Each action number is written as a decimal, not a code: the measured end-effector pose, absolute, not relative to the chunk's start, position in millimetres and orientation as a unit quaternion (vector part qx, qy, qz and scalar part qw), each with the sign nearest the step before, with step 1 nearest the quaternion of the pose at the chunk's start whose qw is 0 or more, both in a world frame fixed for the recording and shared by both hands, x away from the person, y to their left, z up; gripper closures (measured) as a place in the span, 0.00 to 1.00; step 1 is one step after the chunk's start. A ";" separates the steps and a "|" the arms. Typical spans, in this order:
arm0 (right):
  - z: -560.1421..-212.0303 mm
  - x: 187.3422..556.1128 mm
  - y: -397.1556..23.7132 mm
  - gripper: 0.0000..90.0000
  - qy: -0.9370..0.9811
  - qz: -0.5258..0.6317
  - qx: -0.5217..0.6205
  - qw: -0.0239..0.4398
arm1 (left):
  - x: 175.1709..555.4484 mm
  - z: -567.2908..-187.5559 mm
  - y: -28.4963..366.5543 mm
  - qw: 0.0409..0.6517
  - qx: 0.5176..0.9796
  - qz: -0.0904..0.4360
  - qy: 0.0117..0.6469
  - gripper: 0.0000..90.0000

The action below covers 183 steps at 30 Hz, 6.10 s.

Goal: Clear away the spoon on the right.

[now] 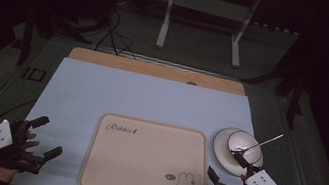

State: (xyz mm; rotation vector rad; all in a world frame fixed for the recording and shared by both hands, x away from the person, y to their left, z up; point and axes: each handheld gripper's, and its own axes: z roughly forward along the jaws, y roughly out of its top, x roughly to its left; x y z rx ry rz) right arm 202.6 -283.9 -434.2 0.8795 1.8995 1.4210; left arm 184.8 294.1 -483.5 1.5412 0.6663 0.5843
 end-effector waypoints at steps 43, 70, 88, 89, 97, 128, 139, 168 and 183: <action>-399.1 277.2 -346.6 0.10 0.685 0.495 0.410 0.343 | 181.8 -484.5 295.3 0.626 0.677 0.255 0.292 0.00; -445.9 325.3 -415.2 0.19 0.641 0.430 0.544 0.330 | 182.6 -485.2 295.2 0.625 0.678 0.255 0.293 0.00; -476.5 345.7 -436.1 0.27 0.605 0.440 0.612 0.255 | 181.9 -485.8 294.8 0.620 0.681 0.258 0.293 0.00; -477.9 347.0 -437.1 0.28 0.603 0.444 0.615 0.248 | 181.9 -485.8 294.7 0.619 0.681 0.258 0.293 0.00; -483.5 352.4 -439.6 0.60 0.591 0.466 0.623 0.212 | 180.7 -485.9 294.7 0.618 0.682 0.260 0.292 0.00; -459.9 355.5 -422.7 1.00 0.606 0.535 0.567 0.157 | 179.9 -486.0 294.9 0.615 0.684 0.261 0.292 0.00; -441.2 354.1 -417.6 1.00 0.625 0.531 0.547 0.167 | 180.0 -486.1 294.7 0.616 0.684 0.259 0.292 0.00; -394.9 352.0 -381.9 1.00 0.674 0.535 0.479 0.172 | 180.4 -486.1 293.9 0.616 0.685 0.259 0.290 0.00; -361.6 353.1 -367.1 1.00 0.685 0.549 0.448 0.168 | 180.8 -485.9 293.0 0.615 0.686 0.259 0.289 0.00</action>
